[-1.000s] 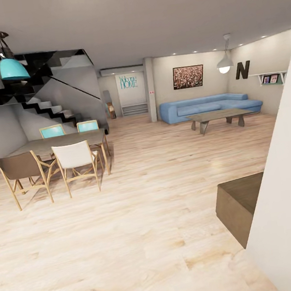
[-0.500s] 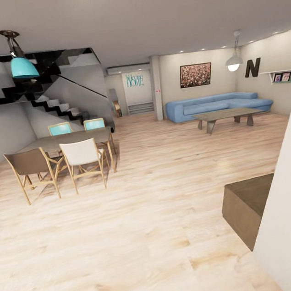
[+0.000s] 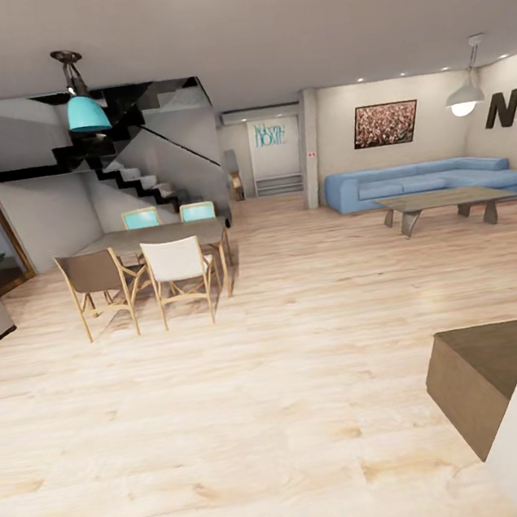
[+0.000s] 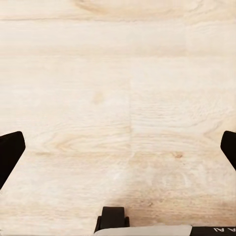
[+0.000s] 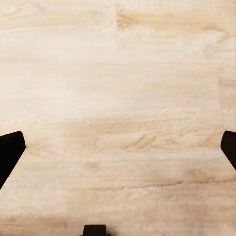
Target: Pick up the poster from the kitchen countertop and hang it on one of the wall nails in the kitchen.
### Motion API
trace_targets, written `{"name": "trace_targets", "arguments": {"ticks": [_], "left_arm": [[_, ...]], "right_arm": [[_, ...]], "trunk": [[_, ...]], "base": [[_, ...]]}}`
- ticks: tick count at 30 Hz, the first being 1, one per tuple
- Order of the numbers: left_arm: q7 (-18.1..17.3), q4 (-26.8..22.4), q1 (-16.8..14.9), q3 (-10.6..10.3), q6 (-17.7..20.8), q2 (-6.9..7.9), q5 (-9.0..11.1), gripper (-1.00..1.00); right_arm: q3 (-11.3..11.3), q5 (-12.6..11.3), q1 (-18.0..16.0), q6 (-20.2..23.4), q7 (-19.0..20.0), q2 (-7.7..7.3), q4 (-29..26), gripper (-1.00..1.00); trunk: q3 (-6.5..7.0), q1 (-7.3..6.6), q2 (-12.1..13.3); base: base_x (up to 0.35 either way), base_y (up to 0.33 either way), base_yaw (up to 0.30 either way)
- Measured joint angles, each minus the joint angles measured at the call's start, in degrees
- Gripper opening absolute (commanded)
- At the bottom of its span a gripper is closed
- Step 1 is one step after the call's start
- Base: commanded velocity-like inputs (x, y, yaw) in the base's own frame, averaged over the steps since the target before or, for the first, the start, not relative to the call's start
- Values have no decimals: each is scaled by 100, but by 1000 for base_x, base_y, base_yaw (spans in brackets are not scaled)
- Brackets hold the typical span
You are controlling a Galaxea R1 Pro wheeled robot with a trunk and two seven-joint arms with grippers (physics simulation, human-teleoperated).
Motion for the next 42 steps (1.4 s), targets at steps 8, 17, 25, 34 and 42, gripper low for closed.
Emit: {"name": "trace_targets", "arguments": {"ticks": [8, 17, 25, 34, 42], "left_arm": [[1, 0, 0, 1, -43, 0, 1, 100], [1, 4, 0, 2, -52, -2, 0, 100], [1, 3, 1, 10, -52, 0, -1, 100], [1, 8, 0, 7, -52, 3, -3, 100], [1, 7, 0, 7, -52, 1, -2, 100]], "right_arm": [[1, 2, 0, -110, -6, 0, -1, 100], [4, 8, 0, -347, -7, 0, 7, 100], [5, 8, 0, -358, -7, 0, 9, 100], [6, 8, 0, -358, -7, 0, 9, 100], [6, 8, 0, -358, -7, 0, 9, 100]], "trunk": [[-42, 0, 0], [-91, 0, 0], [-135, 0, 0], [-184, 0, 0], [-228, 0, 0]], "base": [[0, 0, 243], [0, 0, 241], [0, 0, 241], [0, 0, 241], [0, 0, 241]]}}
